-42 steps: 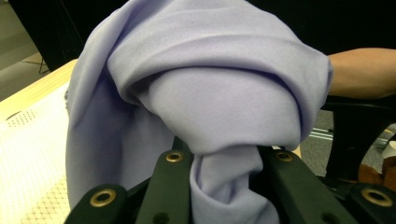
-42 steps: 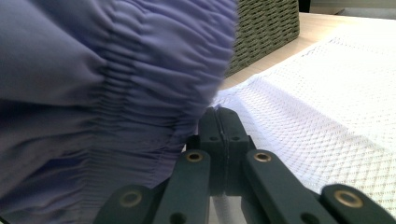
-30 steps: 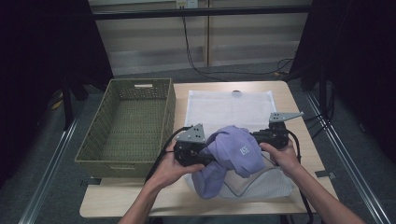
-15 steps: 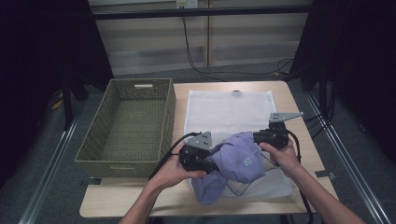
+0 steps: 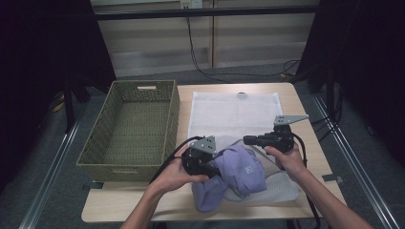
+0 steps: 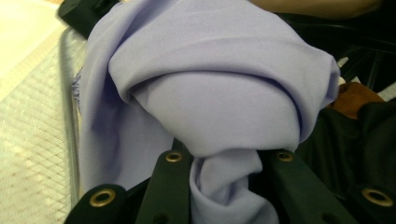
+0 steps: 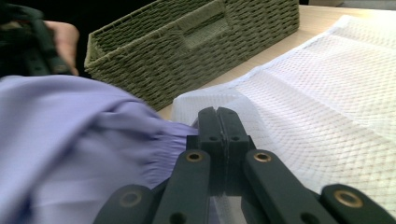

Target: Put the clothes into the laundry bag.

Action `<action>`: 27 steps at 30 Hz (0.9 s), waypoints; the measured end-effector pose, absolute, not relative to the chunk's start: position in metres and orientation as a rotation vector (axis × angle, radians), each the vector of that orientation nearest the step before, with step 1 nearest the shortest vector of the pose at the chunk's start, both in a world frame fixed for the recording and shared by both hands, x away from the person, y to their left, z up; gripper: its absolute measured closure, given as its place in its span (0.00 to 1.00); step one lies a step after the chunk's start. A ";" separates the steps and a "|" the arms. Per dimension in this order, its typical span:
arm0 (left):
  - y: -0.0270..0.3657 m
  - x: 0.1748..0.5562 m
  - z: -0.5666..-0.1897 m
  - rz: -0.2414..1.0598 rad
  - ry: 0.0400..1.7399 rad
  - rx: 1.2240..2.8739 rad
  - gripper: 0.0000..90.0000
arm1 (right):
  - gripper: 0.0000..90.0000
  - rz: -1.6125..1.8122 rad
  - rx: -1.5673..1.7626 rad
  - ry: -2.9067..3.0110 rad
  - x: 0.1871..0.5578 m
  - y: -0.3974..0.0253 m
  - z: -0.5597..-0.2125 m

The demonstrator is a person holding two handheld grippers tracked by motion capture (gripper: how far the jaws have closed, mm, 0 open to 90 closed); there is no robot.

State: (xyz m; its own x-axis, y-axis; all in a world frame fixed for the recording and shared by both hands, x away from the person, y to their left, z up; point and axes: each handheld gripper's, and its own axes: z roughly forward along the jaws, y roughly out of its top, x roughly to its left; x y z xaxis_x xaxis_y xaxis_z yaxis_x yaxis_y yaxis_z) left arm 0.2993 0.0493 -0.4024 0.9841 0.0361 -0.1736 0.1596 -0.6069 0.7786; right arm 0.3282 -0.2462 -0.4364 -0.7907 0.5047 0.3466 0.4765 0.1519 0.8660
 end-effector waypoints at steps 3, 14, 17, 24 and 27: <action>0.047 0.302 -0.407 -0.169 0.173 2.222 0.86 | 1.00 1.763 0.995 2.372 0.327 -0.244 -0.435; 0.045 0.310 -0.403 -0.131 0.268 2.121 0.86 | 1.00 1.772 0.983 2.376 0.326 -0.241 -0.434; 0.039 0.314 -0.410 -0.120 0.305 2.138 0.84 | 1.00 1.766 0.987 2.391 0.326 -0.240 -0.435; 0.033 0.316 -0.417 -0.111 0.313 2.148 0.84 | 1.00 1.764 0.988 2.402 0.326 -0.240 -0.435; 0.027 0.317 -0.424 -0.109 0.321 2.160 0.84 | 1.00 1.761 0.985 2.405 0.326 -0.239 -0.436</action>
State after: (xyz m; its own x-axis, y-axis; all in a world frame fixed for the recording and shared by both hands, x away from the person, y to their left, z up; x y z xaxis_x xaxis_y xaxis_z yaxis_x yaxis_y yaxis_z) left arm 0.3170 0.0269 -0.4241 0.9621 0.1879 -0.1978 0.2696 -0.5434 0.7950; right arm 0.3261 -0.2393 -0.4355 -0.8031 0.4819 0.3504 0.4797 0.1741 0.8600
